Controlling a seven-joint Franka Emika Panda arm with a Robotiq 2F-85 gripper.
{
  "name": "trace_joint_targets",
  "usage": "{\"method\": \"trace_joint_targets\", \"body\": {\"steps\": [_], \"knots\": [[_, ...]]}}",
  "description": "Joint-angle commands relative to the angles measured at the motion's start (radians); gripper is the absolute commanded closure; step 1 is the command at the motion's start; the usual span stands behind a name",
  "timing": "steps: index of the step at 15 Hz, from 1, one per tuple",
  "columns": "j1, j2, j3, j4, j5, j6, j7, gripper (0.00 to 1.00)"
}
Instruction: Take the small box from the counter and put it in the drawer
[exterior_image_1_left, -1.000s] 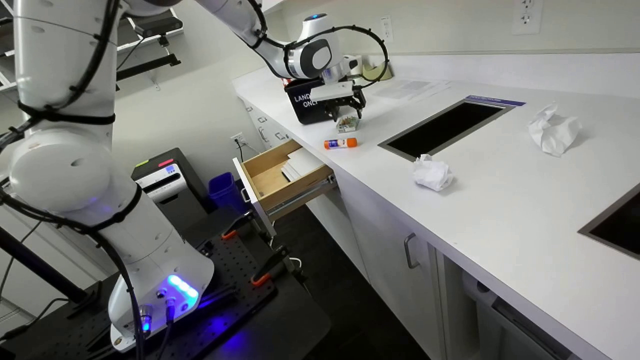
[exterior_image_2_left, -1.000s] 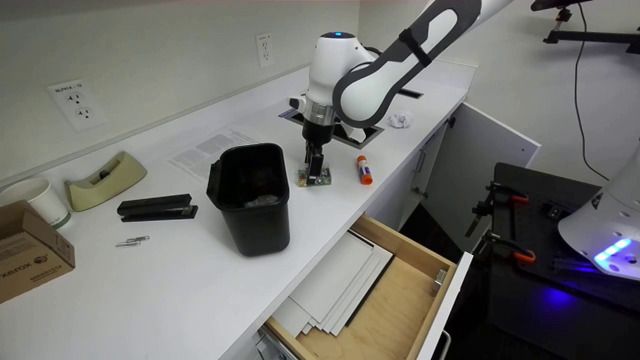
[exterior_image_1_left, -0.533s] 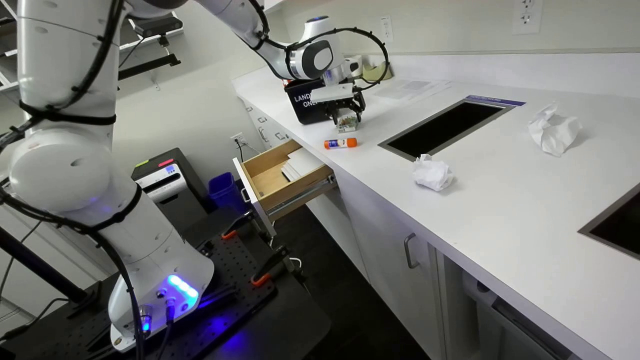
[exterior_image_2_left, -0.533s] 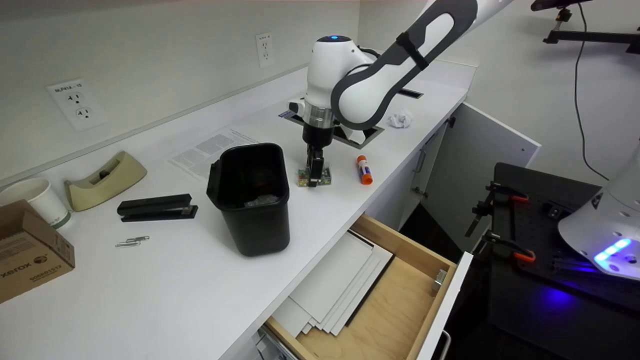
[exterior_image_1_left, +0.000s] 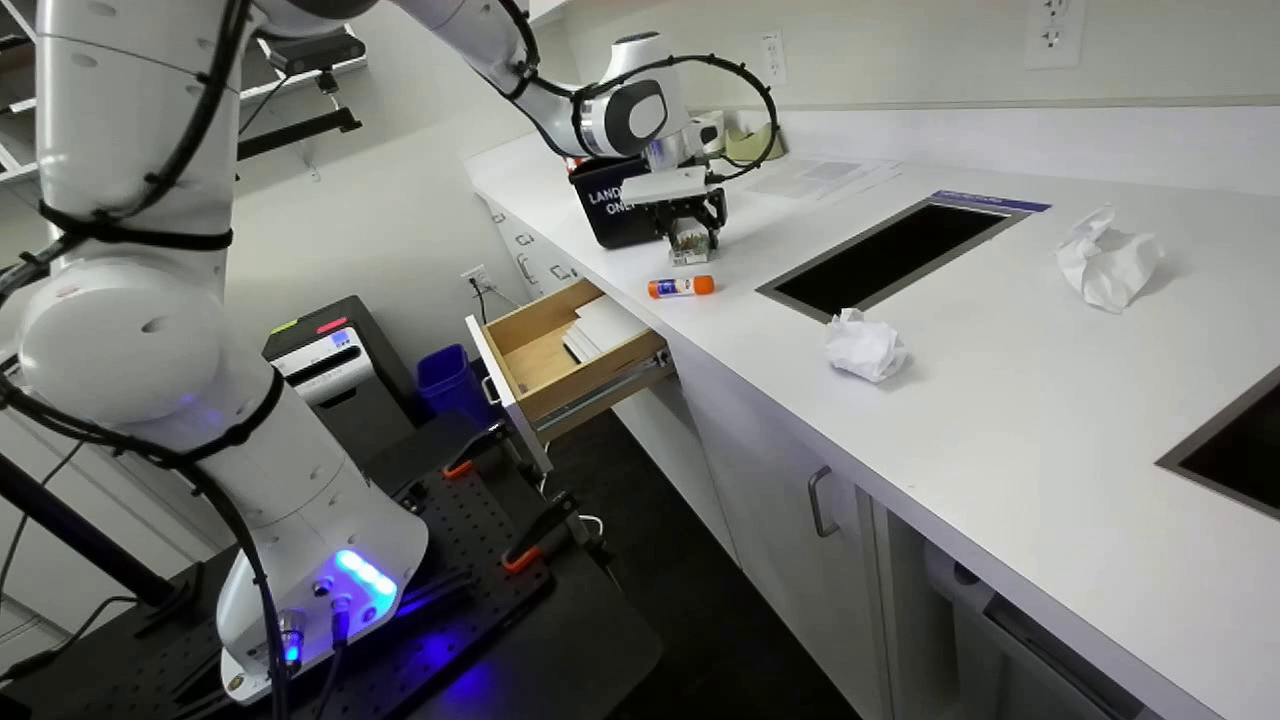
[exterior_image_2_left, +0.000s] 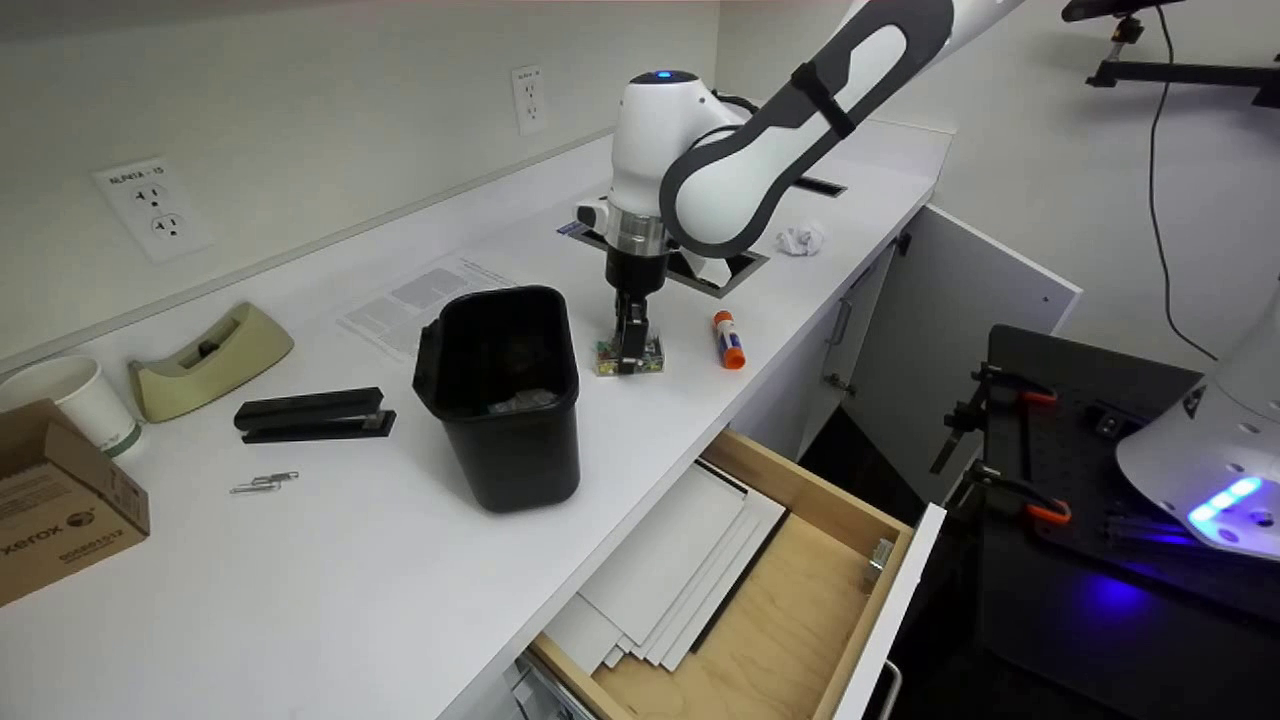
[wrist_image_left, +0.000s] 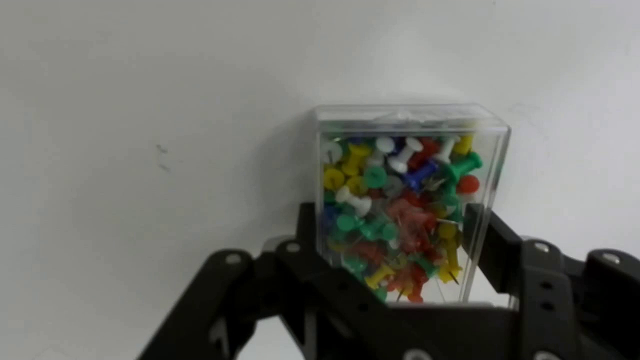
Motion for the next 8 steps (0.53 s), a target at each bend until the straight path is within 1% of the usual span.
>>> {"method": "trace_joint_targets", "body": {"steps": [1,4,8], "knots": [[-0.014,-0.046,0.024,-0.009,-0.028,-0.058,0.002,0.51],[-0.037,-0.12,0.069,-0.067,-0.013,-0.086,-0.061,0.51],[-0.055,-0.241,0.126,-0.158,0.012,-0.207,-0.161,0.51]]}}
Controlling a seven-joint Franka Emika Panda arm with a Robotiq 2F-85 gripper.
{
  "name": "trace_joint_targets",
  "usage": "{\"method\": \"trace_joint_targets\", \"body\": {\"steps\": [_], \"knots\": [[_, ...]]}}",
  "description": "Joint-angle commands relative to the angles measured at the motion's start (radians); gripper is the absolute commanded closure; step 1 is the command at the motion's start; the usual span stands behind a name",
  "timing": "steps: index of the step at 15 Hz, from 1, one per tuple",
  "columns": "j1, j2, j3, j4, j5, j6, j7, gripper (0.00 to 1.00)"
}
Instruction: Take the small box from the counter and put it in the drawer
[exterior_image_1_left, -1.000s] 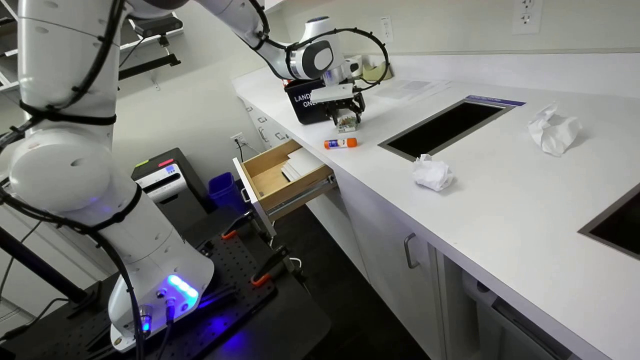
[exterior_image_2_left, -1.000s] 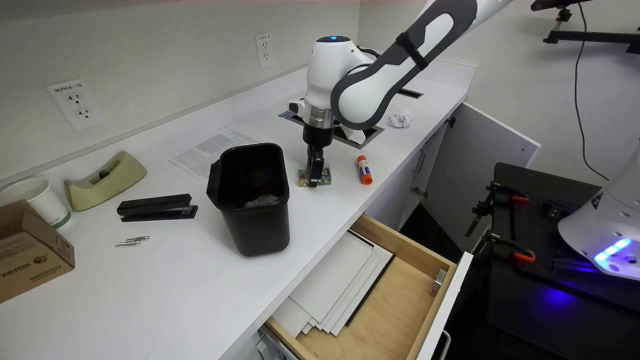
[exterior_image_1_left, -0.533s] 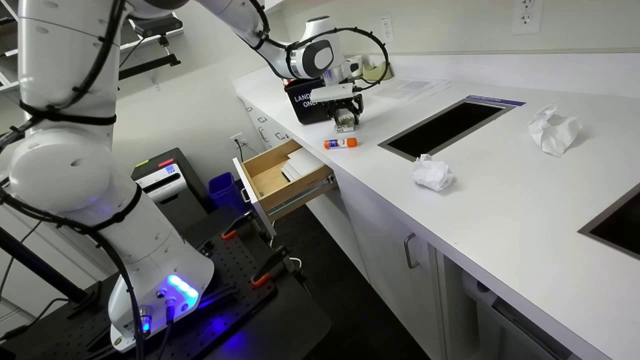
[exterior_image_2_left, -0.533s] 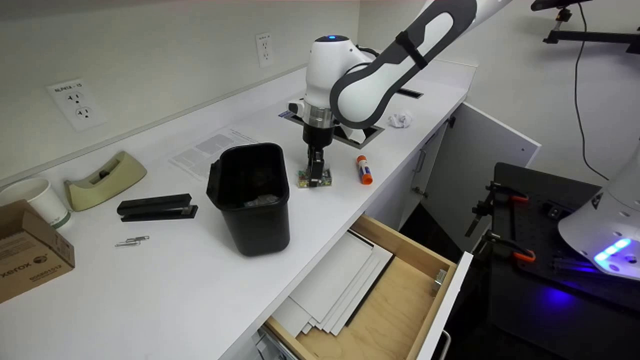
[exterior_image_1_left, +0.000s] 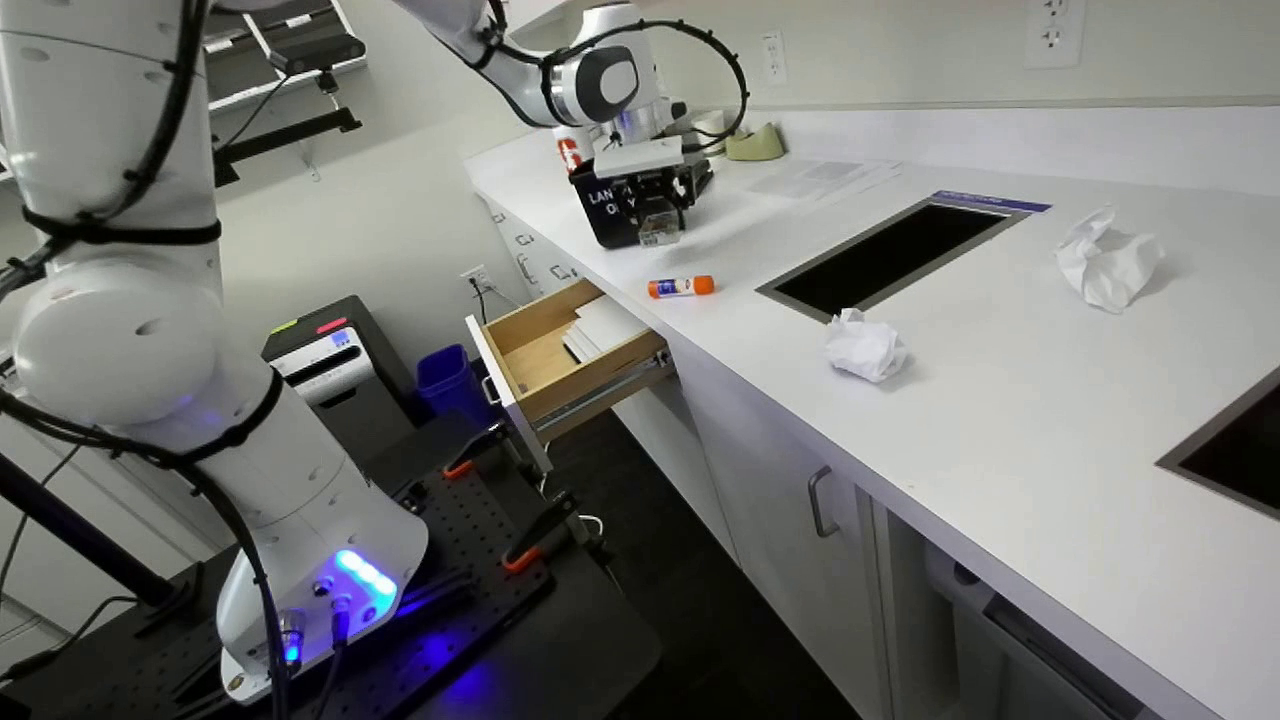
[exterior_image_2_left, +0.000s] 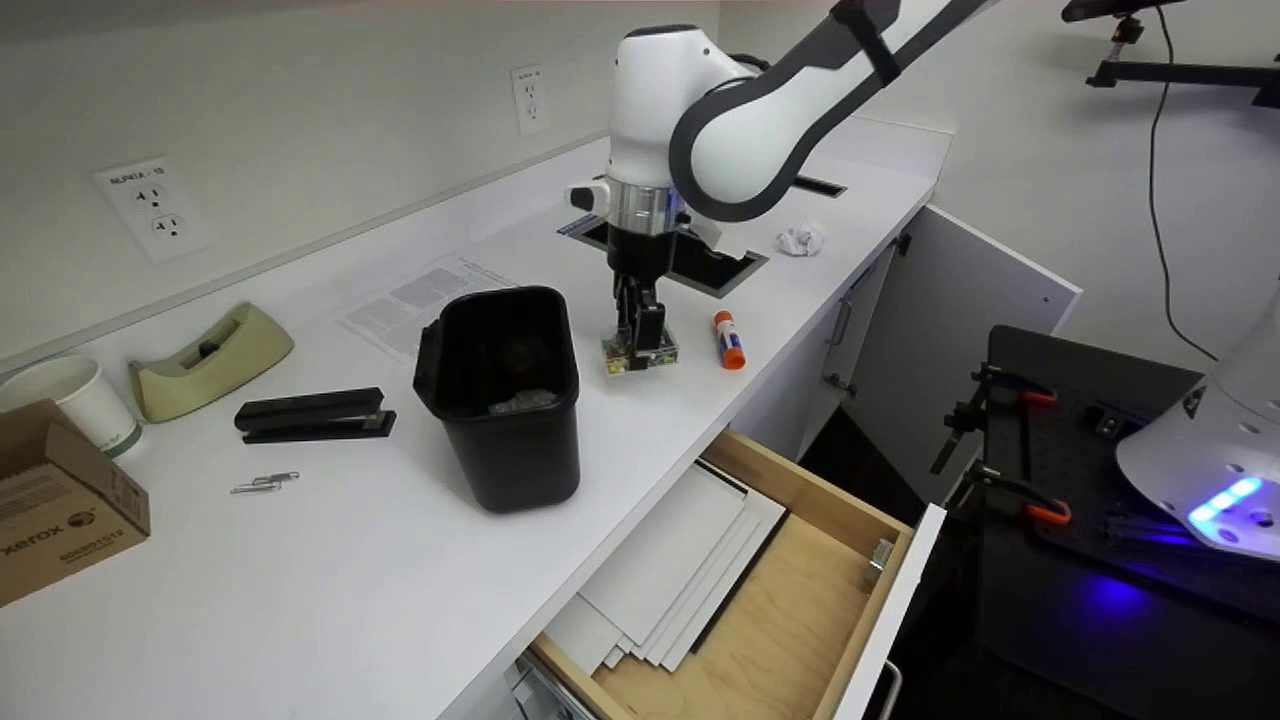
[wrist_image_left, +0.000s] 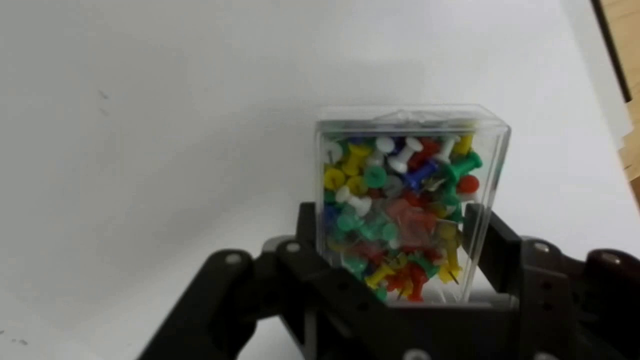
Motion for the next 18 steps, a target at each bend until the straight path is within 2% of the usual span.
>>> {"method": "trace_joint_targets", "body": {"steps": [1,4,5,6,10,11,13,18], "knots": [[-0.034,-0.17,0.053,-0.149,0.035,-0.118,-0.099,0.51],[-0.048,-0.284,0.08,-0.239,0.121,-0.204,-0.22,0.51],[0.0,-0.172,0.036,-0.139,0.076,-0.164,-0.146,0.51],[0.003,-0.196,0.036,-0.157,0.085,-0.171,-0.157,0.26],[0.005,-0.177,0.031,-0.151,0.084,-0.169,-0.155,0.26],[0.005,-0.173,0.03,-0.15,0.084,-0.169,-0.155,0.51],[0.03,-0.185,0.032,-0.186,0.046,-0.159,-0.141,0.51],[0.107,-0.243,0.076,-0.369,-0.005,-0.064,-0.14,0.51]]}}
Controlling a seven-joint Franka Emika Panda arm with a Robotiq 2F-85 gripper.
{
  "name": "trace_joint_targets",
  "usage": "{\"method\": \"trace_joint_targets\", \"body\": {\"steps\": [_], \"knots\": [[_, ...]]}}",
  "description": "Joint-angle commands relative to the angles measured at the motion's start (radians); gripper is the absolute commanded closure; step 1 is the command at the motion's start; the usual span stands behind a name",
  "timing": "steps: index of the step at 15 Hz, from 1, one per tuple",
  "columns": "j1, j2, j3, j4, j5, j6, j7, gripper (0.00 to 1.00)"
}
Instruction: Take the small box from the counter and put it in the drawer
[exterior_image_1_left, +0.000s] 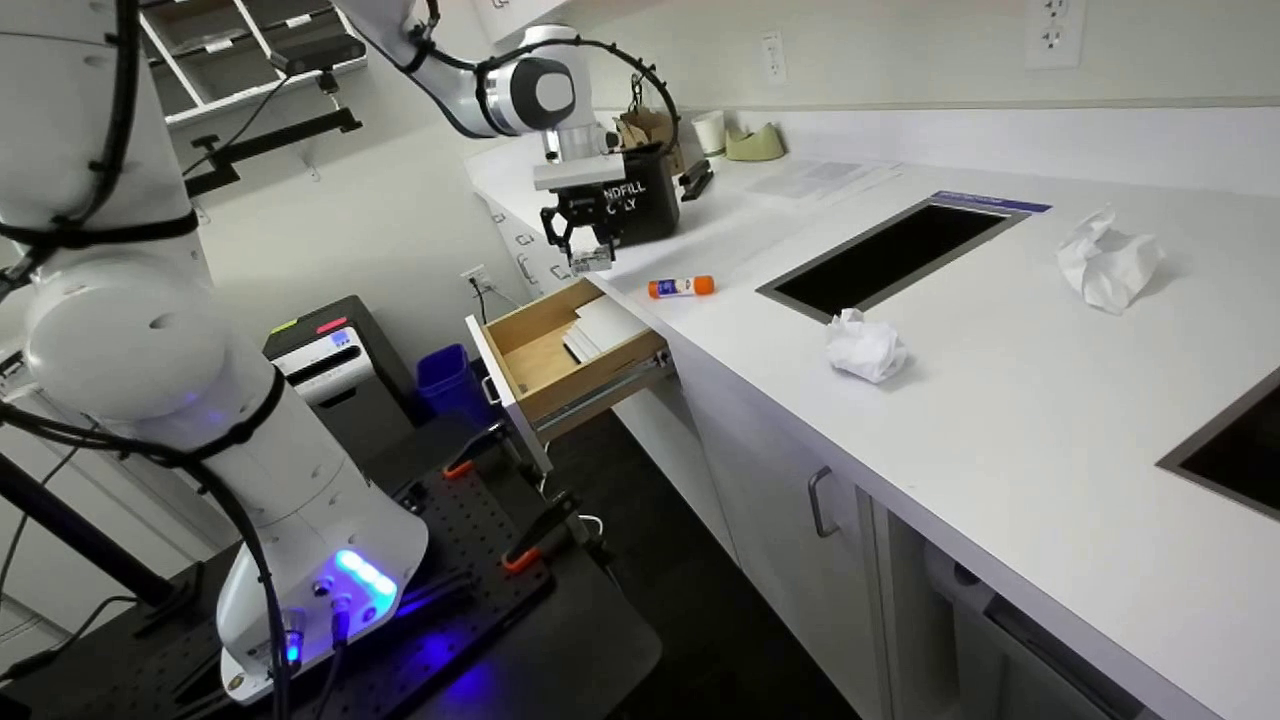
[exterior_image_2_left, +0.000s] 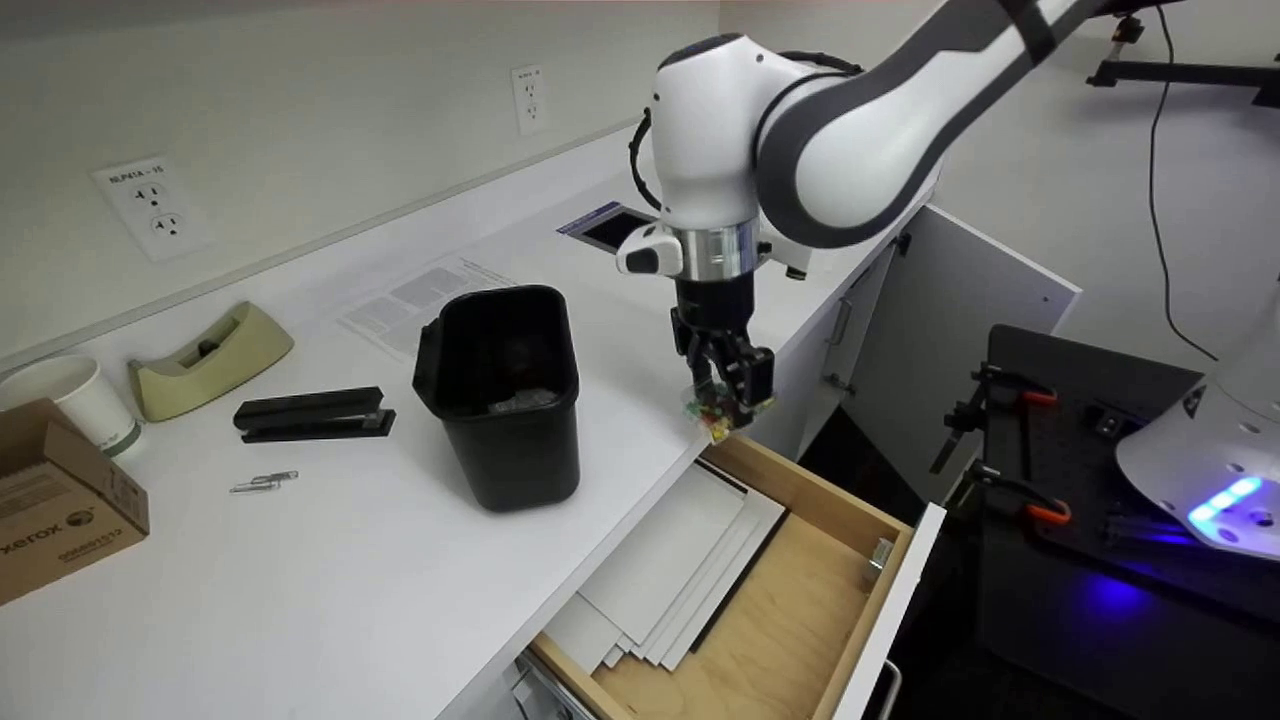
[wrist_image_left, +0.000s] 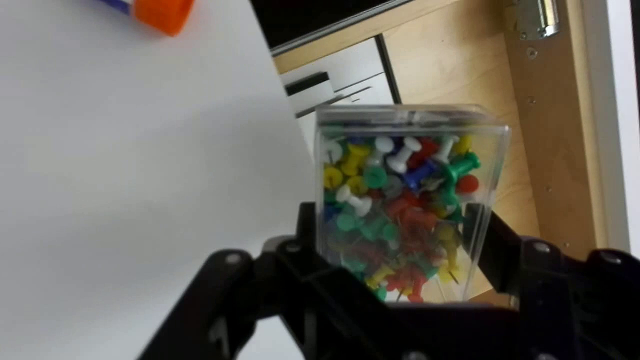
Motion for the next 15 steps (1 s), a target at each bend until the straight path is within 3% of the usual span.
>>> {"method": "trace_joint_targets", "body": {"steps": [1,9,15], "knots": [[0.065,-0.077,0.028,-0.164,-0.037,0.115,0.022,0.51],[0.21,0.004,0.02,-0.264,-0.324,0.454,0.186,0.51],[0.254,0.136,-0.008,-0.226,-0.429,0.562,0.272,0.51]]}}
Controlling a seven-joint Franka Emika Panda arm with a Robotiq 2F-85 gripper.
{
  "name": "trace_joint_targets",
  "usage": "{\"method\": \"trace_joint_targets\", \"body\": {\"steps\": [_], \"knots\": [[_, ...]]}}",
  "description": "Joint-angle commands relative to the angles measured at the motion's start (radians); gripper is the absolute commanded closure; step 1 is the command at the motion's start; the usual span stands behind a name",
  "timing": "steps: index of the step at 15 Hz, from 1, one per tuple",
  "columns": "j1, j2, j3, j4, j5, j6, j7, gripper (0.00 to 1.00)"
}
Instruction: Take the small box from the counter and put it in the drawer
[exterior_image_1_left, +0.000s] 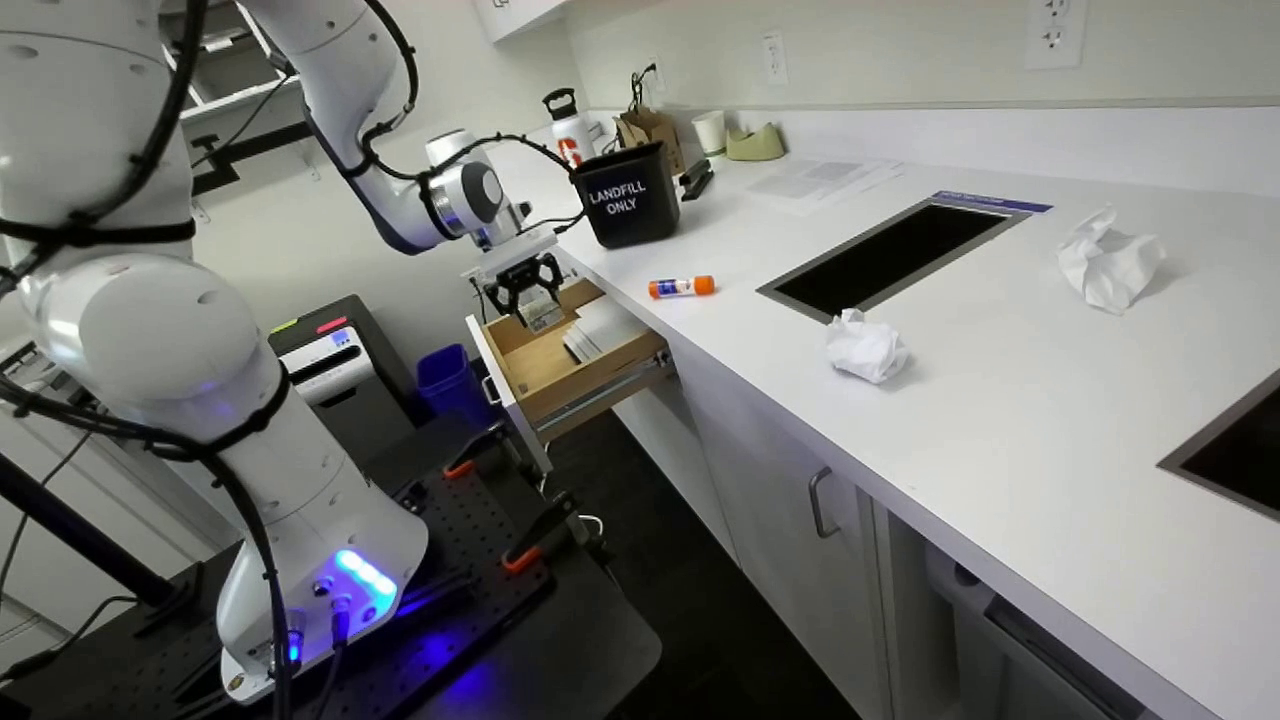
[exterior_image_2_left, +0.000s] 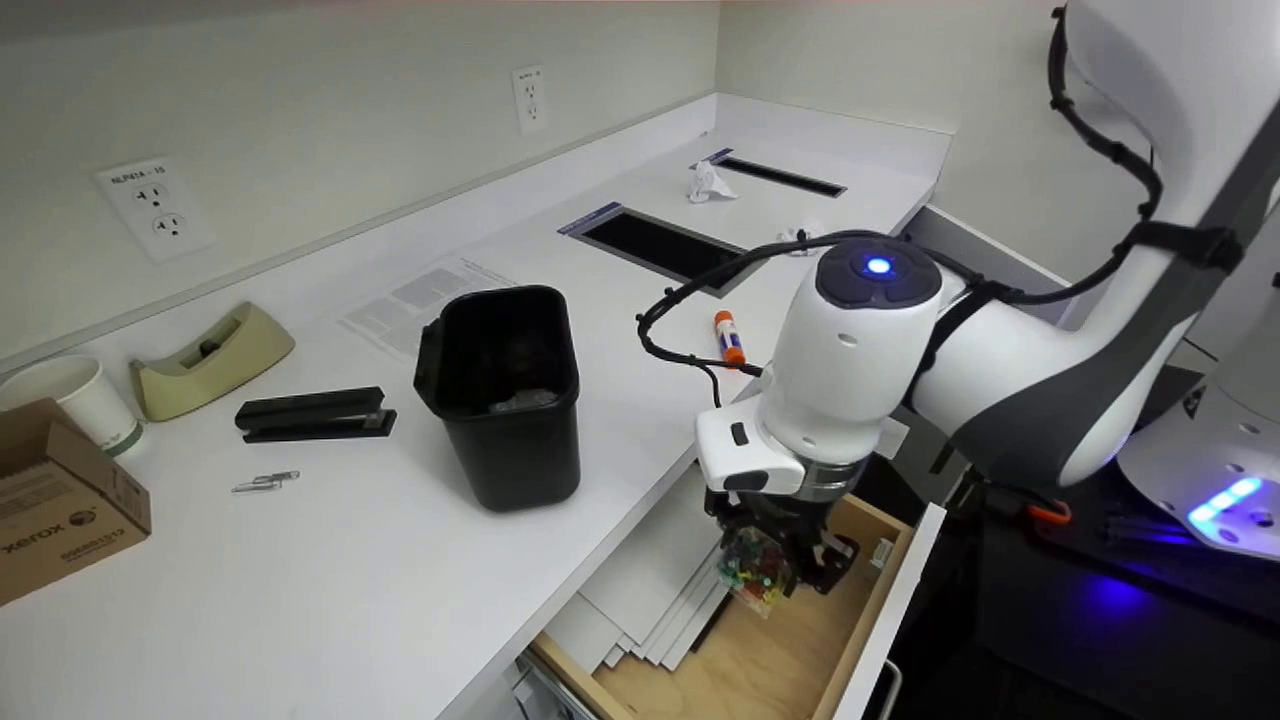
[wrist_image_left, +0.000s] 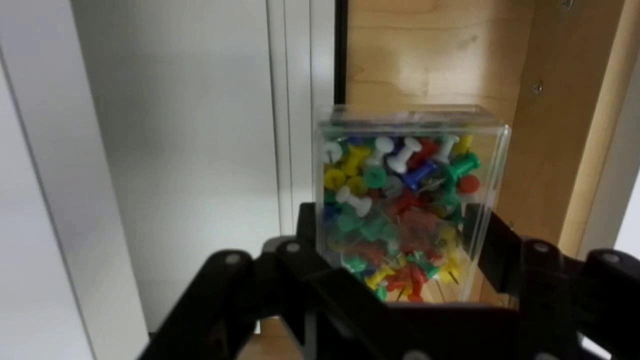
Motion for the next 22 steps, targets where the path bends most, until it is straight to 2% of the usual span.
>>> {"method": "trace_joint_targets", "body": {"steps": [1,3,4,9,10,14,20,22], "knots": [[0.025,0.079,-0.028,0.03,-0.038,0.06,0.043,0.51],[0.024,0.117,-0.027,0.052,-0.032,0.066,0.033,0.51],[0.002,0.083,-0.005,0.022,-0.018,0.039,0.008,0.26],[0.005,0.123,-0.009,0.052,-0.018,0.043,0.008,0.26],[0.009,0.126,-0.016,0.057,-0.022,0.049,0.013,0.51],[0.043,0.159,-0.051,0.074,-0.06,0.06,0.022,0.51],[0.133,0.225,-0.181,0.131,-0.205,0.096,0.061,0.51],[0.137,0.255,-0.2,0.156,-0.239,0.139,0.07,0.51]]}}
